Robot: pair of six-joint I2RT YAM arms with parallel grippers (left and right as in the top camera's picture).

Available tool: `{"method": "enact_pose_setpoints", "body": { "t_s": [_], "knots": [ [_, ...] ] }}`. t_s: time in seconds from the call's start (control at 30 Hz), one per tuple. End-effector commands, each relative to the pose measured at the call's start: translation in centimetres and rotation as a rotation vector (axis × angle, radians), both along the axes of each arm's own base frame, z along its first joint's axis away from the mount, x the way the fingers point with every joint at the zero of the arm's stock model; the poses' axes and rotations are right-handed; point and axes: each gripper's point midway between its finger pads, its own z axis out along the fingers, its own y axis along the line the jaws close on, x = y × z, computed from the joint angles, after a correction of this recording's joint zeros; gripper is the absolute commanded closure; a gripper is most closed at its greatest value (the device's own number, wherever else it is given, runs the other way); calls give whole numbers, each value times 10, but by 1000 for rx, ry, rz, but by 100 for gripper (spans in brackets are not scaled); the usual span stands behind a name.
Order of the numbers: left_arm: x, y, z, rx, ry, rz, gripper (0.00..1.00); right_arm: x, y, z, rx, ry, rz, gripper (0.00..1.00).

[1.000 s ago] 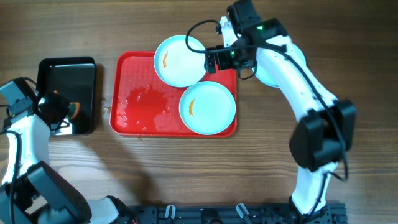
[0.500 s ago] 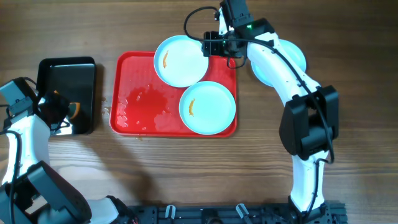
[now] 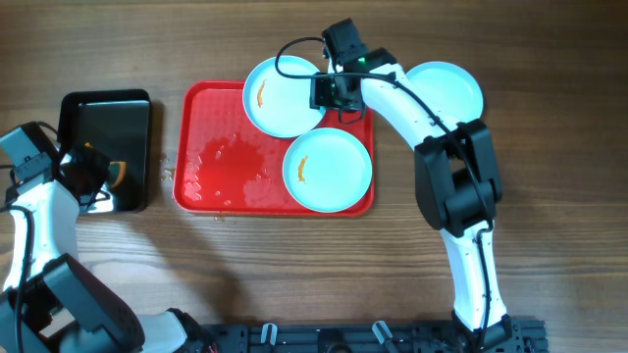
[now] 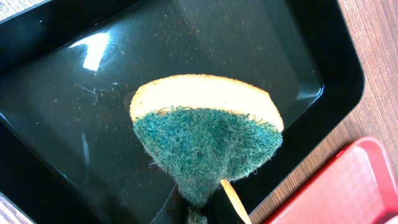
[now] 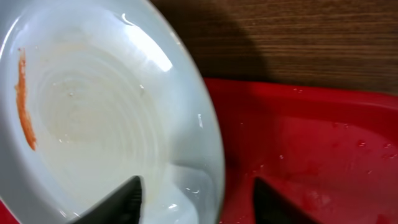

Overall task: Clean dirty plates on tray and stack at the side
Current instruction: 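Return the right gripper to the top plate on the red tray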

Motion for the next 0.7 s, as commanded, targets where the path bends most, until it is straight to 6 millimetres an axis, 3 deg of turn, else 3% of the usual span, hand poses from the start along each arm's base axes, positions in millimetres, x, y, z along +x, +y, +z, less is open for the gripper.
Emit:
{"method": "enact_pose_setpoints", "body": {
  "t_s": [0.0,0.17,0.2,0.43,0.67],
  "knots": [
    [3,4,11,21,-27,10,96,6,-2,-8,-52,-22,-32,62],
    [3,4,11,21,-27,10,96,3,8,-7,-24,-18,-7,94],
    [3,4,11,21,-27,10,96,2,13,-5,1,-18,15,96],
    [3,4,11,21,-27,9,96,-8,42,4,136,7,106,96],
    [3,2,11,13,-31,4,96,-30,74,4,136,11,174,96]
  ]
}}
